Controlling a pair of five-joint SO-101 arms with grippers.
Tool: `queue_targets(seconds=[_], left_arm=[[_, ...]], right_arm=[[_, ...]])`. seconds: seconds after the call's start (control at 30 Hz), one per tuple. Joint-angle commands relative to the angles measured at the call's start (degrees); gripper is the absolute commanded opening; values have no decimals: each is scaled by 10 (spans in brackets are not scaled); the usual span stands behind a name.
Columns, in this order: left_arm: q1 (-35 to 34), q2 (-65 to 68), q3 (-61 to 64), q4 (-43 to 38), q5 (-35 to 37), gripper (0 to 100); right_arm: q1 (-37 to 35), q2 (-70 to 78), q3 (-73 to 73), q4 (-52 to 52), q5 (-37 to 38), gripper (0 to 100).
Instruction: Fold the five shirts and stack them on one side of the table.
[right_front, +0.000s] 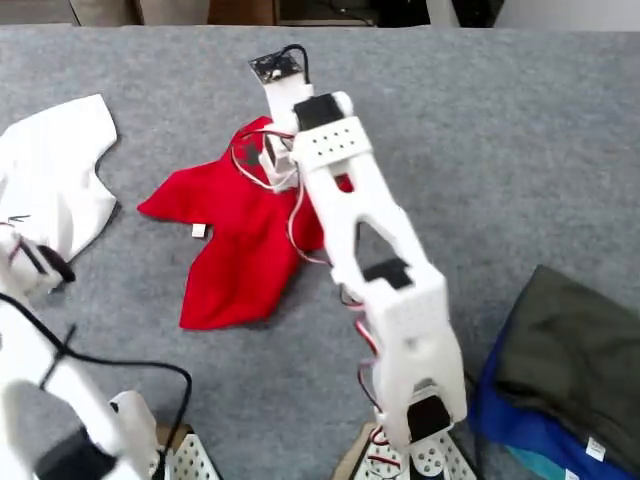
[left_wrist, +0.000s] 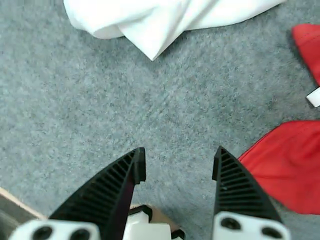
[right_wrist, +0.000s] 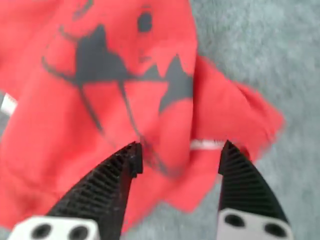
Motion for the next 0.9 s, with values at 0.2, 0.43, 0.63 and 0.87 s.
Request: queue_targets(seconds=[0.2,0.43,0.63,0.87], left_arm=[[33,-160,168,-51,-28,226],[94,-218,218,-52,-28,226],[141,-224,257,-59,-26,229],[192,-223,312,-155,4,229]], right_arm=[[-7,236,-410,126,-2,127],[31,260,-483,140,0,3],[145,227,-479,146,0,5],[269,227,-478,147,53,5]])
